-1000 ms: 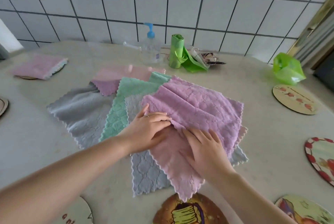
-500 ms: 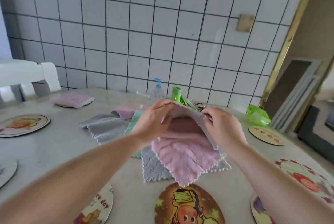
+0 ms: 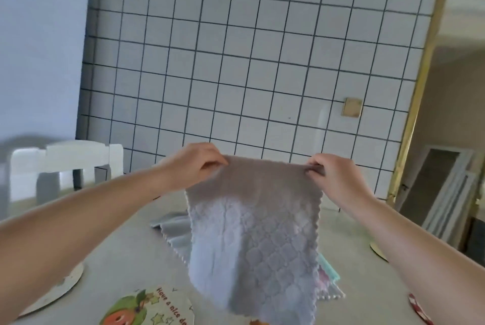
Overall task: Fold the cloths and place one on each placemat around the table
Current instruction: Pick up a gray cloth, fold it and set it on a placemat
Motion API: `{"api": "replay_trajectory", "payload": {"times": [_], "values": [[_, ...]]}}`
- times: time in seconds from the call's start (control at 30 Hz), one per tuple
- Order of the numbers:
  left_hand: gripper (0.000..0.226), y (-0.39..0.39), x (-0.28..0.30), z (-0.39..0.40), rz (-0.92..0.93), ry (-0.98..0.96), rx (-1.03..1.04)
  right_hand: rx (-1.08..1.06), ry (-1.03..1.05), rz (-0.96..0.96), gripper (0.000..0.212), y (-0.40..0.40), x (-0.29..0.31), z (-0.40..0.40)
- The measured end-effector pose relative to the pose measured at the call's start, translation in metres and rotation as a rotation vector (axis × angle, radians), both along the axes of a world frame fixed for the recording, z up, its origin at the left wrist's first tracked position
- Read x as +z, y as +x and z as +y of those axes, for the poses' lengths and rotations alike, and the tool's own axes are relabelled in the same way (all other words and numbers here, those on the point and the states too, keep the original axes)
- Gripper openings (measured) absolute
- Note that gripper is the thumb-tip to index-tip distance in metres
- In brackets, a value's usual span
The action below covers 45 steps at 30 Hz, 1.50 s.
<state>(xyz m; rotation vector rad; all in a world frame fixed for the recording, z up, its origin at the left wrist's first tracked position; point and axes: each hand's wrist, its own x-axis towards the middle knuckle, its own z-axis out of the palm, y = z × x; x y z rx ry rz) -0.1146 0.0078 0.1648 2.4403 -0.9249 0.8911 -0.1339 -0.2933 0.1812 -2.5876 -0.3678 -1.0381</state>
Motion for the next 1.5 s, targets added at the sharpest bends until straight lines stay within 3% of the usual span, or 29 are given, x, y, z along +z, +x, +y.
{"api": "replay_trajectory", "payload": {"times": [0.1, 0.17, 0.33, 0.4, 0.57, 0.7, 0.8, 0.87, 0.93, 1.03, 1.1, 1.27, 1.4, 1.5], "values": [[0.054, 0.003, -0.001, 0.024, 0.177, -0.071, -0.005, 0.059, 0.22, 0.044, 0.01, 0.015, -0.003, 0.01], [0.062, 0.008, -0.006, 0.04, 0.274, -0.195, -0.021, 0.079, 0.352, 0.111, 0.01, 0.03, -0.011, 0.018], [0.009, 0.03, -0.017, 0.067, 0.262, -0.51, 0.111, 0.124, 0.526, 0.27, 0.015, 0.065, -0.036, 0.045], [0.004, 0.034, -0.018, 0.073, 0.302, -0.645, 0.114, 0.137, 0.587, 0.246, 0.023, 0.071, -0.04, 0.054], [0.023, 0.029, -0.021, 0.089, 0.38, -0.782, 0.04, 0.31, 0.72, 0.199, 0.022, 0.065, -0.036, 0.065], [0.027, -0.004, -0.042, 0.094, 0.479, -0.84, -0.079, 0.41, 0.787, 0.271, 0.022, 0.051, -0.055, 0.063], [0.026, -0.044, -0.074, 0.093, 0.625, -0.931, -0.145, 0.484, 0.899, 0.383, 0.03, 0.032, -0.089, 0.061], [0.039, -0.068, -0.102, 0.093, 0.771, -0.993, -0.15, 0.498, 0.933, 0.501, 0.024, 0.014, -0.12, 0.057], [0.039, -0.088, -0.13, 0.096, 0.9, -1.027, -0.089, 0.481, 0.937, 0.628, 0.017, -0.004, -0.151, 0.052], [0.035, -0.114, -0.172, 0.101, 1.072, -1.028, 0.052, 0.419, 0.961, 0.801, 0.02, -0.033, -0.198, 0.048], [0.021, -0.13, -0.192, 0.1, 1.122, -1.015, 0.131, 0.395, 0.967, 0.87, 0.018, -0.045, -0.22, 0.048], [0.028, -0.142, -0.211, 0.103, 1.18, -1.019, 0.25, 0.382, 0.897, 0.93, 0.018, -0.054, -0.238, 0.048], [0.024, -0.134, -0.212, 0.101, 1.172, -0.911, 0.298, 0.344, 0.797, 0.943, 0.023, -0.047, -0.24, 0.051], [0.015, -0.113, -0.212, 0.104, 1.03, -0.721, 0.391, 0.272, 0.698, 0.83, 0.018, -0.032, -0.243, 0.055]]}}
